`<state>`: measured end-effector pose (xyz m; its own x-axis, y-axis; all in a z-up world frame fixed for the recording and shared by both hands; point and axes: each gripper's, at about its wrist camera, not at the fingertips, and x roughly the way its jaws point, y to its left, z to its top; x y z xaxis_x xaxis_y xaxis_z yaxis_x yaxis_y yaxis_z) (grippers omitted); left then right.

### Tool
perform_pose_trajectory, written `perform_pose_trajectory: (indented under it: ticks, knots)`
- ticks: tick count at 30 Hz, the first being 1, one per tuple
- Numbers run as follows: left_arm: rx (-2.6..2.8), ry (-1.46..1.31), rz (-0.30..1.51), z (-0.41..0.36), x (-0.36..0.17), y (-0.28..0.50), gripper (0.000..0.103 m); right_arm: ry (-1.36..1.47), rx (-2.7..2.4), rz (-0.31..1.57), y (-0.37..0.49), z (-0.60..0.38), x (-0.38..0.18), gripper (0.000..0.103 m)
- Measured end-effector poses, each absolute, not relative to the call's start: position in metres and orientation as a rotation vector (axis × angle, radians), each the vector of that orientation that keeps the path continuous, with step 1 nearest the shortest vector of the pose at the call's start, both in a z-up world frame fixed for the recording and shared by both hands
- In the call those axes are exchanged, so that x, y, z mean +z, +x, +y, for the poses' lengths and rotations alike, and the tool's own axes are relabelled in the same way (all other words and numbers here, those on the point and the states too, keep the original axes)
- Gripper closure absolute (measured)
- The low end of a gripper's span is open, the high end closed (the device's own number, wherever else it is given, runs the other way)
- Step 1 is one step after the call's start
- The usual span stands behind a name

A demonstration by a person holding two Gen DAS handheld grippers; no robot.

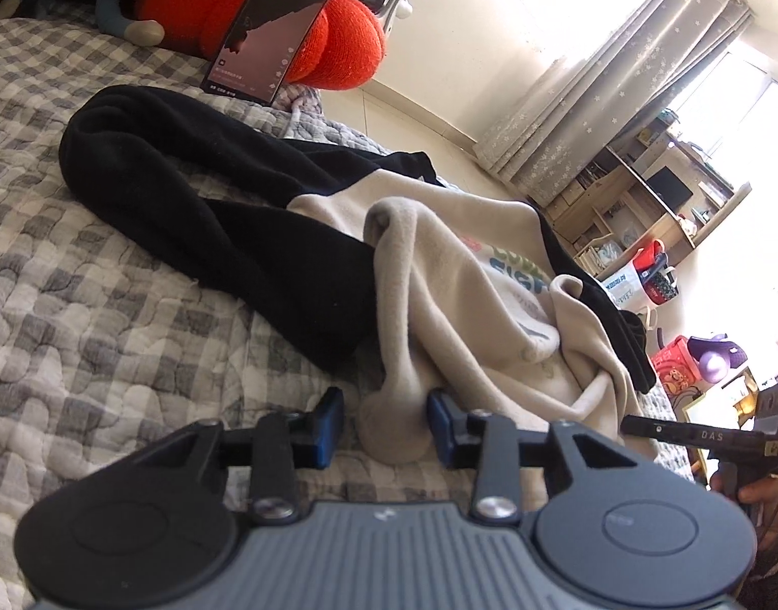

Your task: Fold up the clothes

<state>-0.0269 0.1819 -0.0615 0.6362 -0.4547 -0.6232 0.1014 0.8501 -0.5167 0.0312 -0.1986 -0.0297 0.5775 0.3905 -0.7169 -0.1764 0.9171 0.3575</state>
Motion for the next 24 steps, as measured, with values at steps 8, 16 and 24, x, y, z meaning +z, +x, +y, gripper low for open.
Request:
perform_pose_trajectory:
  ticks: [8, 16, 24]
  knots:
    - [-0.299, -0.438, 0.829, 0.184, -0.033, -0.049, 0.094, 0.231, 0.332, 0.847, 0.009, -0.202, -0.004, 0.093]
    - [-0.318, -0.475, 0.807, 0.201, 0.0, -0.082, 0.095, 0.222, 0.349, 0.824, -0.025, -0.204, 0.027, 0.093]
    - [-0.347, -0.452, 0.869, 0.198, 0.004, -0.107, 0.094, 0.182, 0.333, 0.853, -0.051, -0.208, 0.037, 0.093]
